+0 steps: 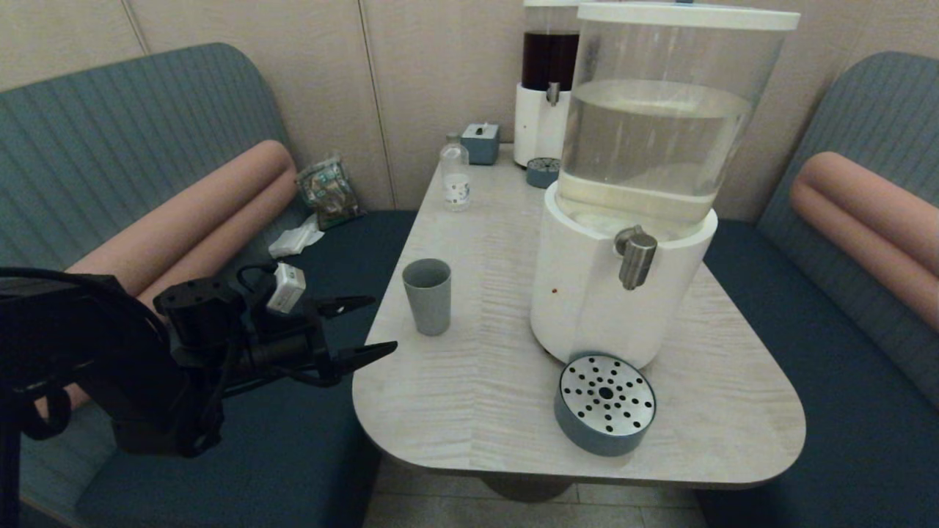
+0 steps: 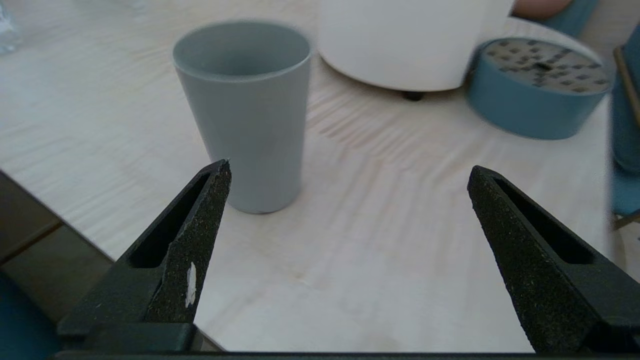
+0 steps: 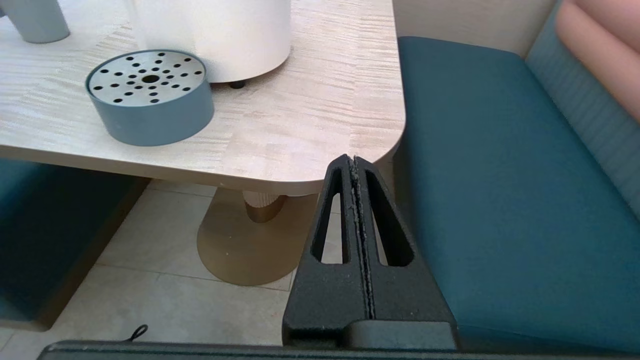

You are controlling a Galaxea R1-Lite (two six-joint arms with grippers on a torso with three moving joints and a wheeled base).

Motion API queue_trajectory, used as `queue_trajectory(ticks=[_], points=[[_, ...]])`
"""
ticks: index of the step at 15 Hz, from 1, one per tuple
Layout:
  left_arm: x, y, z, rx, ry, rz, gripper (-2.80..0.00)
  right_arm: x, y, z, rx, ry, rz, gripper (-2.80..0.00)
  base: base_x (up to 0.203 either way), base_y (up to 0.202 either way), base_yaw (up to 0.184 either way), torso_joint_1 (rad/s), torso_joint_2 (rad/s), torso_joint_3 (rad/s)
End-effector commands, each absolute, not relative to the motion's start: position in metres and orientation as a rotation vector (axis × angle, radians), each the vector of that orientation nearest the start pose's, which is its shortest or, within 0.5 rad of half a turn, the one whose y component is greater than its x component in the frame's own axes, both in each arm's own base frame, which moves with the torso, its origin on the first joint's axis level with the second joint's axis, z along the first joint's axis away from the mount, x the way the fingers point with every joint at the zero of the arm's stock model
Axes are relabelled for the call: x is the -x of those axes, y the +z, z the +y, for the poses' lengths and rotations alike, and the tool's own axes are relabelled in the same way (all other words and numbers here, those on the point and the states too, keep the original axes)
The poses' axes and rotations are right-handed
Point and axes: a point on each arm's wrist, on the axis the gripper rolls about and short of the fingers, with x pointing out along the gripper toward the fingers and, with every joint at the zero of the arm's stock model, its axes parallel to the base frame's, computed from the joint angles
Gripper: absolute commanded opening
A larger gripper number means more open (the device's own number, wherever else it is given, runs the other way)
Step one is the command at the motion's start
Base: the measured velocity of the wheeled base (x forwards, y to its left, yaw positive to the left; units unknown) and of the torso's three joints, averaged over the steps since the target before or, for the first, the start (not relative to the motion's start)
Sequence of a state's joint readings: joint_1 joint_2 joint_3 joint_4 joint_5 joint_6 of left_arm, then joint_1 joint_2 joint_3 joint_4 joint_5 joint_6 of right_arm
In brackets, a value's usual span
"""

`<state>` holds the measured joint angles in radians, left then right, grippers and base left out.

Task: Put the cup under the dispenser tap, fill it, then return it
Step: Pick up the cup

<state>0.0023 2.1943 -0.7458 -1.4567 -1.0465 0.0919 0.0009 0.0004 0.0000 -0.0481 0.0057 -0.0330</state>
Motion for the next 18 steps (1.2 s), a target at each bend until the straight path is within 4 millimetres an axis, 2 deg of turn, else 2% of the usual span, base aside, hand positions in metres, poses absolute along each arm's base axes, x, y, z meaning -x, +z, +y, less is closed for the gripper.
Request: queue_trajectory(ticks=[1,4,8,12,18], points=[[-0.376,0.065,-0.019,-0.082,-1.049,-0.046,0.00,0.022,0.075,0.000,0.034,0.007,-0.032,-2.80,0.000,0.000,0.000,0.000,0.00,0.000],[-0.387,0.061,-0.026,-0.083,-1.062,-0.058,0.00,0.022,0.075,0.000,0.034,0.008,-0.032,-2.80,0.000,0.000,0.000,0.000,0.00,0.000],[-0.410,0.055,-0.056,-0.072,-1.067,-0.099,0.00,0.022,0.075,0.000,0.034,0.006,-0.032,-2.80,0.000,0.000,0.000,0.000,0.00,0.000],[-0.425,0.052,-0.082,0.009,-1.042,-0.119,0.00,0.022,0.075,0.000,0.034,0.007,-0.032,-2.80,0.000,0.000,0.000,0.000,0.00,0.000],[-0.442,0.051,-0.089,0.016,-0.970,-0.167,0.00,0.022,0.075,0.000,0.033,0.006,-0.032,-2.80,0.000,0.000,0.000,0.000,0.00,0.000]])
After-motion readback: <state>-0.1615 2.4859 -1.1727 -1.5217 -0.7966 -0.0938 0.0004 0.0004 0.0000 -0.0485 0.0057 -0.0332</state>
